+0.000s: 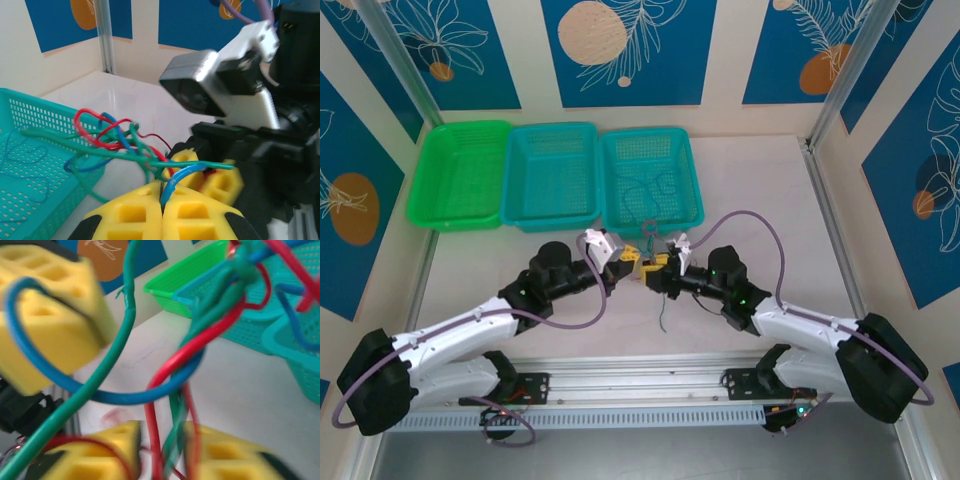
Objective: Untangle the cables
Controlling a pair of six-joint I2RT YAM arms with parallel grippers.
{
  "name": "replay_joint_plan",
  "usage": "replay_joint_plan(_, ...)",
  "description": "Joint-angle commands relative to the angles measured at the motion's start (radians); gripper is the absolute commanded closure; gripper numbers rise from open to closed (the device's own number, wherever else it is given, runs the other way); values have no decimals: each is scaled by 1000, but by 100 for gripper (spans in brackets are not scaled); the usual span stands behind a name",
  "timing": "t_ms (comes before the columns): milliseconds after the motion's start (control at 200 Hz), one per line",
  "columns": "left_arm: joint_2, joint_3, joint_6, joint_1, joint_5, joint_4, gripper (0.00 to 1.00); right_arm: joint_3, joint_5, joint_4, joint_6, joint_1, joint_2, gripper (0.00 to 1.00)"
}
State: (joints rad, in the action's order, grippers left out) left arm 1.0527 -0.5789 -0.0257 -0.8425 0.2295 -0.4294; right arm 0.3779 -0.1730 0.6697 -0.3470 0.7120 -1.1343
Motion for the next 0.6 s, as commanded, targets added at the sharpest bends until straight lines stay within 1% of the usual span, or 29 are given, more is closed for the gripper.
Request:
replay_joint_plan(0, -50, -35, -23, -6, 51, -45, 100, 23, 105, 25, -39, -43, -25, 100)
replay_joint_plan(120, -127, -29, -16, -6, 39, 5, 100, 51, 186, -168, -126, -114, 2, 100)
replay_joint_plan(170, -172, -23, -16, -6, 17, 38, 100, 65, 248, -278, -164, -143, 33, 100)
replay_joint_plan(290, -297, 1, -21, -6, -73, 139, 100, 76, 388, -525, -267, -224, 132, 100)
replay_joint_plan(355, -378, 19, -34, -5, -137, 192, 100, 66, 460, -653, -344, -290, 195, 100)
replay_joint_plan(470, -517, 58, -49, -5, -253, 278, 100, 15, 467, -765, -415, -453, 314, 100)
replay_joint_plan(595, -610, 81, -48, -4, -352, 361, 100, -11, 415, -827, -451, -634, 396, 100)
